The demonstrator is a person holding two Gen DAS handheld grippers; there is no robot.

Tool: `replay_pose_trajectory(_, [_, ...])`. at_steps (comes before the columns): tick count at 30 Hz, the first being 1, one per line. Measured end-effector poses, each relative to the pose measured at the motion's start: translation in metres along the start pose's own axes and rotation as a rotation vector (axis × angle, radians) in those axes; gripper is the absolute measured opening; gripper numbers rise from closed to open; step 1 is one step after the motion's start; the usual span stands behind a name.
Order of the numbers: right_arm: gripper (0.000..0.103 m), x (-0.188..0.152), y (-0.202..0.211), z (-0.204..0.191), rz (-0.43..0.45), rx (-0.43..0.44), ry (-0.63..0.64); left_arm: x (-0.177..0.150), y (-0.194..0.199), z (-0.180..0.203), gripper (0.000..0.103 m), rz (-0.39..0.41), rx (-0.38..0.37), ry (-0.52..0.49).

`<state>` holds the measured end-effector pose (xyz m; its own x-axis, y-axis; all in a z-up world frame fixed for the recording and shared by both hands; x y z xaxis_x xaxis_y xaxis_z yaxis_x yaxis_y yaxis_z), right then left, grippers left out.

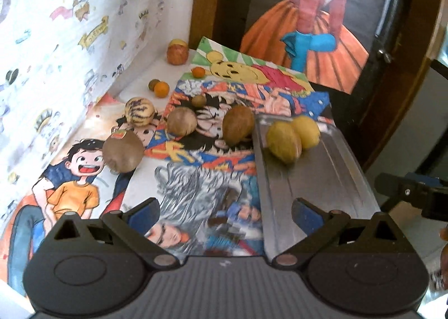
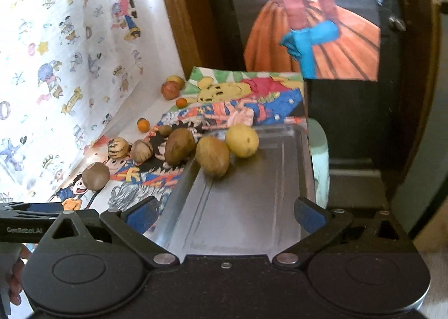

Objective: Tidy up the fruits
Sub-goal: 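Lift both tools away from the tray toward the remaining fruits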

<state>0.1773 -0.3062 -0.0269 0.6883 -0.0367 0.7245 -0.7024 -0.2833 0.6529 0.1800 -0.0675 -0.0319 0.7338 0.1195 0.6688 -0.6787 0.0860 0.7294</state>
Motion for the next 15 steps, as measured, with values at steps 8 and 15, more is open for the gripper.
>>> replay_pose_trajectory(8, [0.102,-0.042,0.027,-0.026,-0.013,-0.092,-0.106,-0.019,0.025,-0.03,0.102,-0.016,-0.065,-0.093])
replay_pose_trajectory(15, [0.102,-0.073,0.028,-0.048,-0.097,-0.123,-0.153,-0.032,0.035,-0.052,0.102,-0.026,-0.09,-0.139])
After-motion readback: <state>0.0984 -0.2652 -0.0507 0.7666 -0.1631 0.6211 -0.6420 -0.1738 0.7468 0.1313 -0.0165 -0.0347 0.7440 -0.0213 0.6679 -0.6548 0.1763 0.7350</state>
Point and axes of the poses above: each gripper's, at about its wrist camera, not at the fingertips, and y roughly against the way its jaws point, z to its right, x to its top, the point moved 3 cm from there along -y, roughly the way its jaws point, and after that the axes turned 2 degrees about -z, right-handed, at the moved point
